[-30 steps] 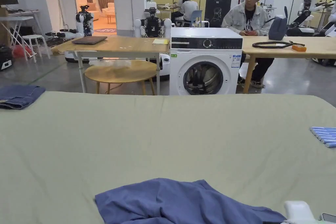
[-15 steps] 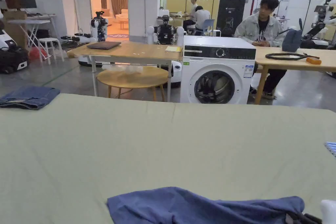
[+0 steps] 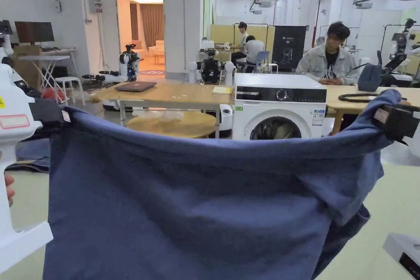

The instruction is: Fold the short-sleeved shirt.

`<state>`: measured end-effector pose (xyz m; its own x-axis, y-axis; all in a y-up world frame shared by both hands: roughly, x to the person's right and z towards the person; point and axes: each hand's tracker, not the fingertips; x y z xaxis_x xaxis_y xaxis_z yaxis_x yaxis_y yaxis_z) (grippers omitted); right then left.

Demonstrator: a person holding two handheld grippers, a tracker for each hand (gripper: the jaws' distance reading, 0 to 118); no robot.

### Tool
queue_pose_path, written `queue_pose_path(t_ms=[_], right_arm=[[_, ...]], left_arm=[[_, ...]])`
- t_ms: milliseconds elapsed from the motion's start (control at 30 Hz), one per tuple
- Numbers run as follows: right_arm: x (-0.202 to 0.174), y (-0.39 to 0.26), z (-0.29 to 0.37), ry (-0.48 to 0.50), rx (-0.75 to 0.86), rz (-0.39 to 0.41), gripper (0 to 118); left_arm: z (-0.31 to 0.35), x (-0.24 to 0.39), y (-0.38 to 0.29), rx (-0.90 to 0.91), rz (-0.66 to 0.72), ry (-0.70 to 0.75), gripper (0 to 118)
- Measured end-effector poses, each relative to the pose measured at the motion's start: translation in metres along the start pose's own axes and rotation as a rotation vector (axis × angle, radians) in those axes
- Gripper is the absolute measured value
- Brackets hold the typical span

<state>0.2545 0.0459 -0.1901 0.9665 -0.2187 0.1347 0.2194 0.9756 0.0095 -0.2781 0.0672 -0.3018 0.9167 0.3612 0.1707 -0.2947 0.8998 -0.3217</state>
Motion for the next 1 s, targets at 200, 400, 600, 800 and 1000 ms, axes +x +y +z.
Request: queue_pose_path(t_ms=[200,400,600,800,1000], right_arm=[[-0.01,0.036,-0.024,-0.03,0.17,0.058,2],[-0.008,0.019,-0.003,-0.038,0.186,0.115,2],[0.007,-0.039,0.052,0.031,-0.035,0.122,2],[0.026,-0.126,0.117,0.002,-0.353,0.004,2],[0.05,-0.196,0.18,-0.061,-0.639,-0.131,2]], left_arm=[[-0.027,0.025,0.04,0.2,0.012,-0.052,2],[-0.027,0.028,0.005,0.192,-0.008,-0.057,2],[0.01,0.011,-0.078,0.042,-0.044,-0.001,2],[0.057,-0.026,-0.174,-0.231,-0.034,0.095,2],[0.109,-0.064,-0.272,-0.52,-0.039,0.205,2]])
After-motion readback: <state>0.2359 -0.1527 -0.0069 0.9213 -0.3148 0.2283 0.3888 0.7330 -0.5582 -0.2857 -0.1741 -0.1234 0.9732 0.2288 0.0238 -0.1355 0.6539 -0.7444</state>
